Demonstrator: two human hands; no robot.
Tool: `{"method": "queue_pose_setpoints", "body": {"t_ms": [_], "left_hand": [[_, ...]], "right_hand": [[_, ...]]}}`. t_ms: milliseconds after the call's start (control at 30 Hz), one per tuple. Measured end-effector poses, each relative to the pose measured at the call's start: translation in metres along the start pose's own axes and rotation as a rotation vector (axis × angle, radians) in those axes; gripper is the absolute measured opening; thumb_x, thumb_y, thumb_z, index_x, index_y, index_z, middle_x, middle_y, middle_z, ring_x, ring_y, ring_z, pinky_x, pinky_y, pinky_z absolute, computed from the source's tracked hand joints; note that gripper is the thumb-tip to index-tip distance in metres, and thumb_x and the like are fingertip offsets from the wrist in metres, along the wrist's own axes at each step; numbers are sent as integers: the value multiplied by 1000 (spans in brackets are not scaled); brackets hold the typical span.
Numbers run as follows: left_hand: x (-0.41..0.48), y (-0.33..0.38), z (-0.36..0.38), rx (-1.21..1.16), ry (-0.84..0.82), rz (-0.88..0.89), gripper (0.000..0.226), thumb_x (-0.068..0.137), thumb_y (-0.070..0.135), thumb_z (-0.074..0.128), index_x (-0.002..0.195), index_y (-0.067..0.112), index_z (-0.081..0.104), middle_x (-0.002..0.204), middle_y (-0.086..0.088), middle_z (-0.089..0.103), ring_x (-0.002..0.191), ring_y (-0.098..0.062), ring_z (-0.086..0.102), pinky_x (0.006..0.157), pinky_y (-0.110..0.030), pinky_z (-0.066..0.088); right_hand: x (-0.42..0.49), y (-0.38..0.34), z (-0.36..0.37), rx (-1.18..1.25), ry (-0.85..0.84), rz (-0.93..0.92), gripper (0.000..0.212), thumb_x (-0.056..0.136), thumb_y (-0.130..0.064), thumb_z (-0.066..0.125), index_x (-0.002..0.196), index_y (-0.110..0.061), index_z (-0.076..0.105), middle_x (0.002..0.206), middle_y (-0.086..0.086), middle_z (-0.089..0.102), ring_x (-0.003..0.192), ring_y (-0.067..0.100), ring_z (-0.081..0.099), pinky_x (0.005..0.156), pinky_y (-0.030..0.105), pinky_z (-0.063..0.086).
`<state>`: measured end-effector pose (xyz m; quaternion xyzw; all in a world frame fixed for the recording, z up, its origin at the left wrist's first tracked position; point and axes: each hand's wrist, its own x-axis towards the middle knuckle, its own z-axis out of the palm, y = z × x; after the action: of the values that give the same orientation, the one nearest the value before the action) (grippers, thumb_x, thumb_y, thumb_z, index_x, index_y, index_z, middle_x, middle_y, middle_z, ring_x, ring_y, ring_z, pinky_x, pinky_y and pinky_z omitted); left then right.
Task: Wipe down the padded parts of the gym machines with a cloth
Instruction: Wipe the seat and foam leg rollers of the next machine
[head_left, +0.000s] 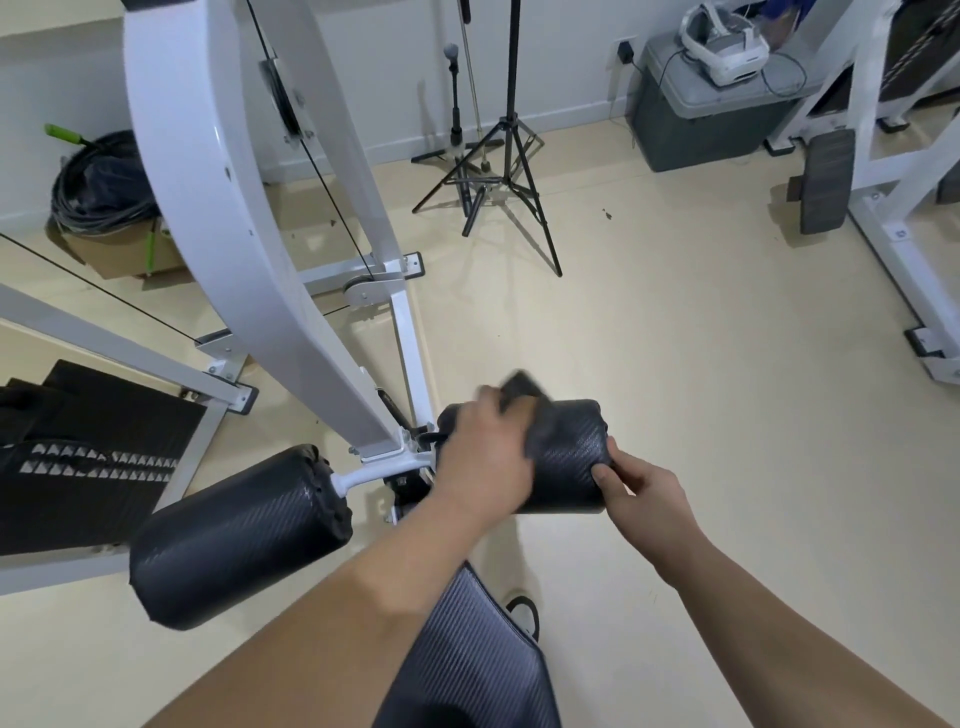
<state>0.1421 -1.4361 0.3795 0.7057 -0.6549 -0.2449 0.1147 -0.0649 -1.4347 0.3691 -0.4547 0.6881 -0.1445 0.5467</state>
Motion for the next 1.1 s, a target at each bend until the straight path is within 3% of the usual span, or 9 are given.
{"method": "queue_pose_setpoints", "body": {"t_ms": [100,200,333,433,667,800,900,1033,1100], "left_hand": [[0,-24,-11,10,78,-265,52,92,24,59,143,21,47,128,-12,40,114,-36,50,93,-45,50],[-30,-13,1,30,99,-233,55,89,23,63,141,19,46,126,-11,39,115,-33,48,93,-40,49],[-90,-19,20,-34,-42,-248,64,94,28,62,151,27,34,135,-2,30,127,-22,42,103,-30,42],[-104,-34,22,-44,-100,-192,62,93,27,64,148,28,37,131,4,28,125,-17,40,97,-27,44],[-47,9,24,-84,258,-349,56,79,14,74,131,19,56,118,-10,46,105,-32,52,82,-44,55],[-21,41,30,-14,118,-3,47,78,16,65,125,17,58,114,-13,47,95,-35,51,63,-43,53],[-1,20,12,24,24,176,41,87,25,61,128,21,57,114,-13,49,95,-37,56,64,-41,52],[20,-31,-8,18,118,-331,41,97,31,54,136,18,52,124,-16,46,108,-42,55,87,-45,50],[21,-14,-7,47,105,-286,40,97,30,54,134,15,55,123,-16,46,106,-41,55,86,-44,50]], "right_hand": [[3,-3,-3,-22,-4,31,37,97,-20,64,132,-30,71,119,-24,69,115,6,62,103,29,46],[13,-22,-15,-48,-37,88,17,81,-28,68,86,-12,72,79,-9,58,78,23,51,72,33,42],[25,-43,-16,-88,-12,148,47,87,-42,71,130,-24,65,121,-4,67,108,22,66,90,44,60],[25,-41,-9,-148,-41,136,14,97,-32,61,103,-32,74,105,-1,75,99,26,70,84,48,64],[34,-51,-3,-238,-15,168,38,102,-46,49,96,-17,74,98,12,70,93,30,68,75,47,66],[37,-51,-7,-166,-59,203,39,103,-44,51,93,-16,77,102,16,74,98,28,70,66,40,66],[33,-47,-6,-160,-56,206,40,103,-46,49,93,-19,77,96,14,71,89,24,64,66,41,66],[31,-45,-6,-165,-47,199,39,102,-51,48,98,-24,76,107,14,70,95,25,64,69,44,67],[32,-45,-6,-150,-49,195,40,102,-51,48,98,-22,76,105,15,71,97,27,65,67,43,67]]}}
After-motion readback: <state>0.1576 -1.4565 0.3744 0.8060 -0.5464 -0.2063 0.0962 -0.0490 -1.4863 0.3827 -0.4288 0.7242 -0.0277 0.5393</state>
